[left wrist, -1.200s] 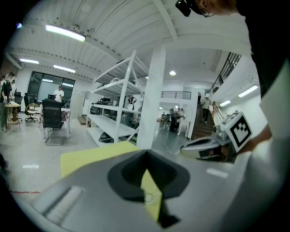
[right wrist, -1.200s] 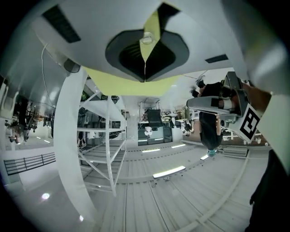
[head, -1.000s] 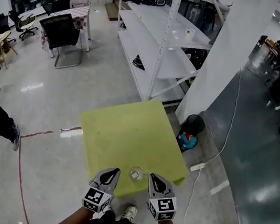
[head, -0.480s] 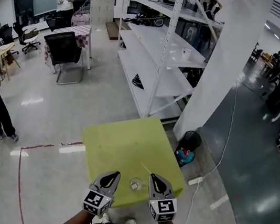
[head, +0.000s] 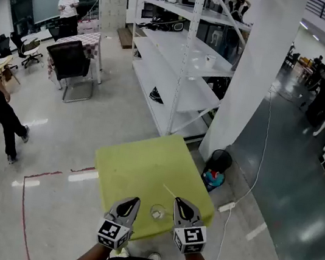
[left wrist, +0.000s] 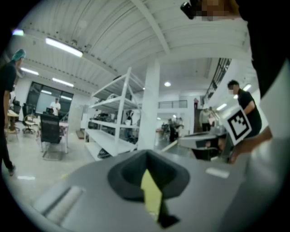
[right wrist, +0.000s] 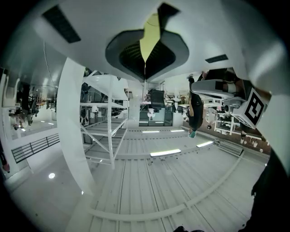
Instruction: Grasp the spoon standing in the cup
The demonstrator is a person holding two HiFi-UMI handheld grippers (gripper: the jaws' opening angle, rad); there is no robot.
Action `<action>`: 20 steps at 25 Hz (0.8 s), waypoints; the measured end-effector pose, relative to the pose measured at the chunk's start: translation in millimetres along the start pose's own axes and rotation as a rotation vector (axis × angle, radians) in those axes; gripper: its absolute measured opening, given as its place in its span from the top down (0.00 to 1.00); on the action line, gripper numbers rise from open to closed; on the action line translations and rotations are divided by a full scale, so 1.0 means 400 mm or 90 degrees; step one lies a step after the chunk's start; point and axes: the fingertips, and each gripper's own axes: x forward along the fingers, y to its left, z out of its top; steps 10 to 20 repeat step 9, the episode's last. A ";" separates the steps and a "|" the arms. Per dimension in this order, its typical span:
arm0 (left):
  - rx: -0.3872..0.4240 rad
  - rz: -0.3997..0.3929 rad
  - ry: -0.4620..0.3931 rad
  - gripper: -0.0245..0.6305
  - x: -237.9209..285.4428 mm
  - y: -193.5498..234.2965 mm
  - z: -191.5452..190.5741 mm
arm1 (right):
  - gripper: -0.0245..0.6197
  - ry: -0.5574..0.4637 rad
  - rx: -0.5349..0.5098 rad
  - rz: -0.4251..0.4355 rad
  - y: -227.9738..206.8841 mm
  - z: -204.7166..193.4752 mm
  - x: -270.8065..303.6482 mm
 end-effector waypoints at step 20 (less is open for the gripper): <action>-0.004 0.000 -0.002 0.96 0.006 -0.004 0.011 | 0.95 0.001 0.006 -0.004 -0.009 -0.007 0.003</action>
